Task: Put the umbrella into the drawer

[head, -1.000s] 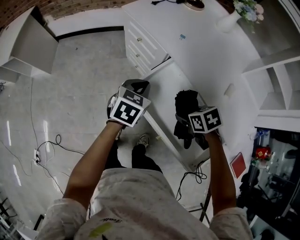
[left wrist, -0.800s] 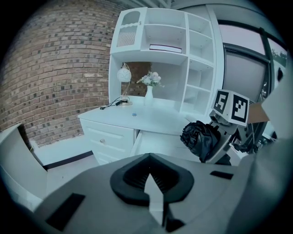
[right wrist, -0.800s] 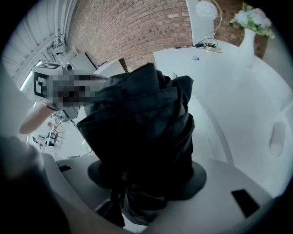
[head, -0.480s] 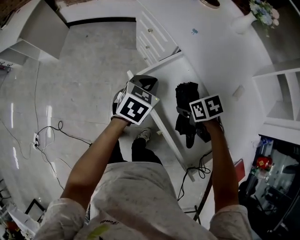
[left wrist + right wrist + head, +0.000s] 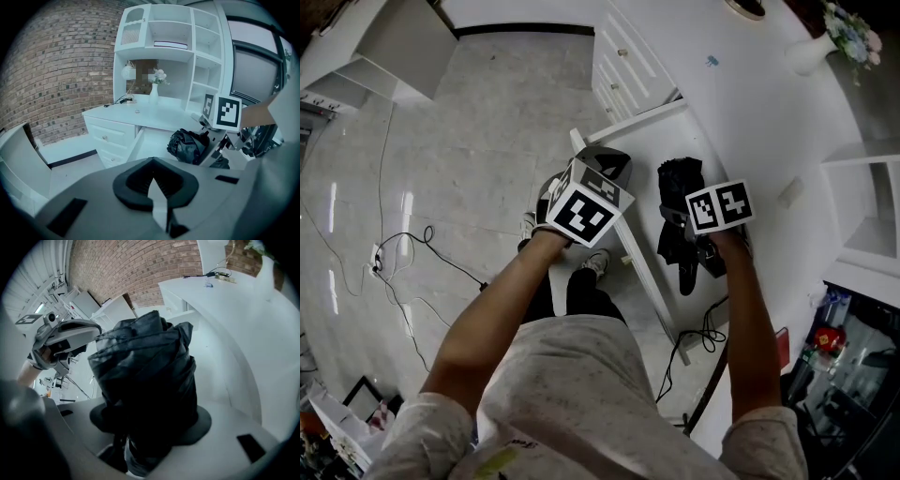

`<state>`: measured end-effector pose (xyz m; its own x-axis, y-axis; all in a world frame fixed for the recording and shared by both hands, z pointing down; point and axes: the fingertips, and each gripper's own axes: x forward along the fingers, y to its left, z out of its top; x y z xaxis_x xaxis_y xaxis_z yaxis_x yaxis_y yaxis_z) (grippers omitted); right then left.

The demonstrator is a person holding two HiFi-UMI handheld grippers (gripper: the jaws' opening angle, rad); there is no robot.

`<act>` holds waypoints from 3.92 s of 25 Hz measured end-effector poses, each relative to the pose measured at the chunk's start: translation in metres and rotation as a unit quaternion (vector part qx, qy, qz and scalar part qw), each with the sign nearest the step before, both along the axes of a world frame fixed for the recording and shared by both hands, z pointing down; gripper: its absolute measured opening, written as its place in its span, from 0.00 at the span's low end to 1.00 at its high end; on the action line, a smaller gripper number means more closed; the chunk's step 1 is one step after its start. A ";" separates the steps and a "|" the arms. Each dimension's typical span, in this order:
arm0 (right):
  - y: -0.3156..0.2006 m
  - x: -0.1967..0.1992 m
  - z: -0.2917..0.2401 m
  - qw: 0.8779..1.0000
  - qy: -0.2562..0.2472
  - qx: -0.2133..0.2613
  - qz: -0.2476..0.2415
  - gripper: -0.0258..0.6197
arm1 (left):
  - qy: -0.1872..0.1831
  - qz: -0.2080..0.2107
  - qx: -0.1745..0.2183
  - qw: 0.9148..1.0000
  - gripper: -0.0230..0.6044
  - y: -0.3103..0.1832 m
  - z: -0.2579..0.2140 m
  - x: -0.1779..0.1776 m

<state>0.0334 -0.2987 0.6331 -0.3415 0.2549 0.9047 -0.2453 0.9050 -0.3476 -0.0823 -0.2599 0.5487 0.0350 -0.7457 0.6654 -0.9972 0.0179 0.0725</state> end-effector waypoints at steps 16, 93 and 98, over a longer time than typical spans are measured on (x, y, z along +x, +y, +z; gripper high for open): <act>-0.002 -0.010 0.021 1.000 0.007 0.014 0.014 0.45 | 0.001 0.000 -0.010 1.000 0.03 0.008 0.005 -0.001; 0.014 -0.008 0.078 0.998 0.037 0.052 -0.003 0.47 | 0.010 -0.092 -0.002 0.996 0.03 0.030 -0.014 0.000; 0.009 -0.009 0.061 0.998 0.021 0.059 0.009 0.47 | 0.004 -0.079 0.005 0.997 0.03 0.023 -0.022 -0.002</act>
